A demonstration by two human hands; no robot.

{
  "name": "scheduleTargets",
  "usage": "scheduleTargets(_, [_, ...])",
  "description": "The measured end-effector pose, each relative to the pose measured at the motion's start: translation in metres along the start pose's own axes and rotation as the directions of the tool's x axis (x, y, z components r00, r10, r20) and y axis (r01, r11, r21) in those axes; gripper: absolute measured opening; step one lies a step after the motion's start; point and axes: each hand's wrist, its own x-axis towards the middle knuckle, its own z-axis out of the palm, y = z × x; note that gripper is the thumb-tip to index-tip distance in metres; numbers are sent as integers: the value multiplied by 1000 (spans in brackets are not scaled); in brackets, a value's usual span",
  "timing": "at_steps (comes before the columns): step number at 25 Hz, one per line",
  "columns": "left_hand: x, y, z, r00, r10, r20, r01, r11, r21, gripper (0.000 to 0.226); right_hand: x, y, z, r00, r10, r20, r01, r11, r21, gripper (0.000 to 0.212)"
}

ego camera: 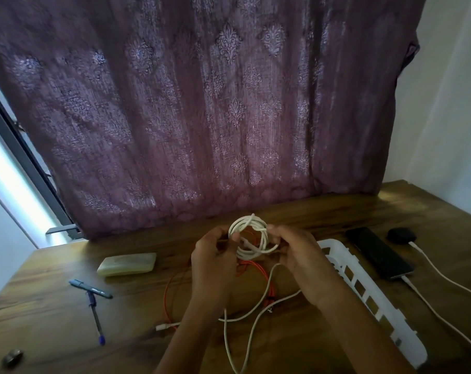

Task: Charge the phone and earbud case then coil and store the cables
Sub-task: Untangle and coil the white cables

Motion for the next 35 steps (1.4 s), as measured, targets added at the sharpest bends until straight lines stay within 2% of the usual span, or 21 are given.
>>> scheduleTargets(3, [0,7,-2,994,103,-26,-100,990,97,12,-1,-8,-7,996,-48,73,54,995,-81,57])
scheduleTargets(4, [0,8,-3,990,139,-23,-135,982,133,12,-2,-12,-9,992,-68,103,78,992,-96,55])
scheduleTargets(8, [-4,5,-2,944,328,-18,-307,900,309,15,-4,-24,-13,982,-114,152,125,990,-65,23])
scheduleTargets(10, [-2,2,-1,893,449,-37,-402,832,383,18,-3,-22,-13,984,-123,128,134,988,-76,20])
scheduleTargets(11, [0,1,-2,888,458,-46,-407,828,386,18,-1,-19,-14,984,-134,113,145,985,-91,19])
scheduleTargets(12, [1,-1,-2,907,416,-58,-369,856,363,17,-1,-19,-14,982,-157,103,169,978,-119,19])
scheduleTargets(13, [3,-3,-3,948,310,-72,-277,914,298,15,0,-17,-14,974,-204,99,219,960,-173,17])
scheduleTargets(15, [6,-6,-5,1000,9,-14,-9,1000,14,15,4,-12,-14,933,-350,82,354,857,-374,14])
scheduleTargets(17, [4,-3,-6,981,-163,102,183,955,-235,16,8,-6,-14,864,-501,44,441,715,-543,12])
scheduleTargets(18, [3,-1,-6,966,-214,143,250,913,-322,18,9,-4,-13,838,-545,23,459,683,-568,11])
scheduleTargets(21, [0,1,-3,933,-285,217,357,791,-496,20,8,5,-8,844,-530,-81,418,745,-520,8])
scheduleTargets(24, [-4,-3,3,934,-291,210,358,755,-549,24,7,13,1,920,-367,-139,298,884,-359,18])
scheduleTargets(26, [-7,-4,5,938,-285,198,347,778,-524,27,3,13,6,953,-288,-98,254,931,-262,24])
scheduleTargets(28, [-11,-5,6,936,-272,222,347,817,-461,28,0,15,8,952,-299,-68,268,919,-289,28])
scheduleTargets(30, [-12,-4,7,941,-270,202,322,897,-304,32,0,16,5,933,-347,-91,292,881,-371,30])
scheduleTargets(32, [-10,-4,5,972,-216,89,224,970,-94,32,1,16,3,914,-392,-102,316,849,-424,30])
scheduleTargets(33, [-8,-3,5,984,-173,53,173,985,10,29,1,15,3,907,-408,-105,330,842,-426,29])
scheduleTargets(35, [-4,-4,4,984,-152,87,142,983,117,14,0,11,3,904,-415,-105,346,852,-393,23])
